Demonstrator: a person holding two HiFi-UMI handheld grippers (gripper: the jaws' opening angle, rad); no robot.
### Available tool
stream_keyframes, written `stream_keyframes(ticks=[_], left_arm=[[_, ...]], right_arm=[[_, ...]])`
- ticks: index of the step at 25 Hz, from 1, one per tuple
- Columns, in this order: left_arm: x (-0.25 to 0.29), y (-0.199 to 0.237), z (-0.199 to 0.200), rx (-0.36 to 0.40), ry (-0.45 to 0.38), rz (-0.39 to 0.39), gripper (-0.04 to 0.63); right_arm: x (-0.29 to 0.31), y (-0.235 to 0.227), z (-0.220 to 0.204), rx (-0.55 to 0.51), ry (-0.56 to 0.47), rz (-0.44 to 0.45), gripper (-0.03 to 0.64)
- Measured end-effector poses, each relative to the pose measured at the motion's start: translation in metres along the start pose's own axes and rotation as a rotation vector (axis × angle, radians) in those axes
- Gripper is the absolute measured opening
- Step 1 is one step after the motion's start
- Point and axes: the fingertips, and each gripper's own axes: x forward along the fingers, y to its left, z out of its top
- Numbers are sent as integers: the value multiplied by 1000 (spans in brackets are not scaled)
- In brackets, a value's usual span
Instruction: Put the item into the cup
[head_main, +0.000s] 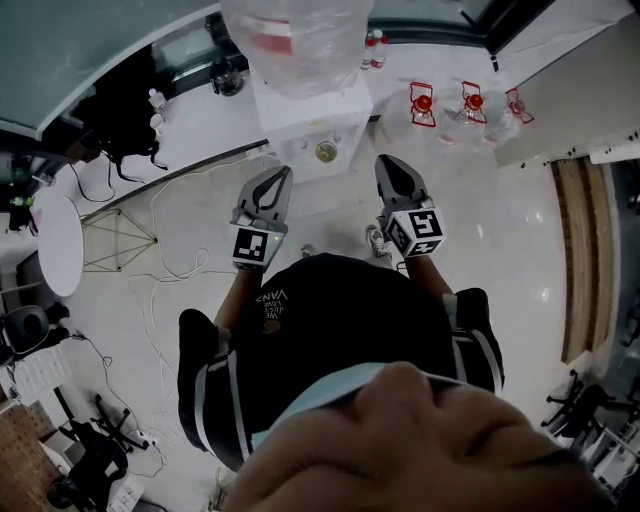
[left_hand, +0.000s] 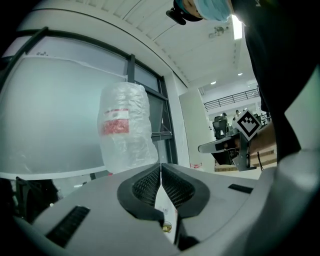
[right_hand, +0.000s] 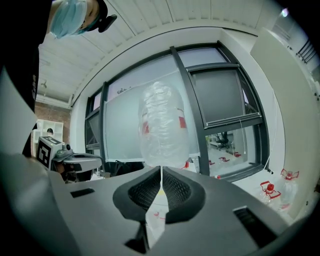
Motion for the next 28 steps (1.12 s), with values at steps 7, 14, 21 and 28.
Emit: stream_keyframes(ticks=[7, 14, 21, 28], left_arm=[[-13, -4, 7, -11, -7, -1, 23], [-14, -10, 11, -16, -19, -20, 21], [-18, -15, 5, -20, 0, -30, 20], [-19, -23, 1, -21, 3, -44, 20]], right_arm=[[-8, 15, -2, 7, 7, 12, 43], [-11, 23, -7, 18, 21, 18, 43], [-12, 30, -12, 21, 25, 25, 43], [-13, 33, -15, 21, 28, 32, 43]])
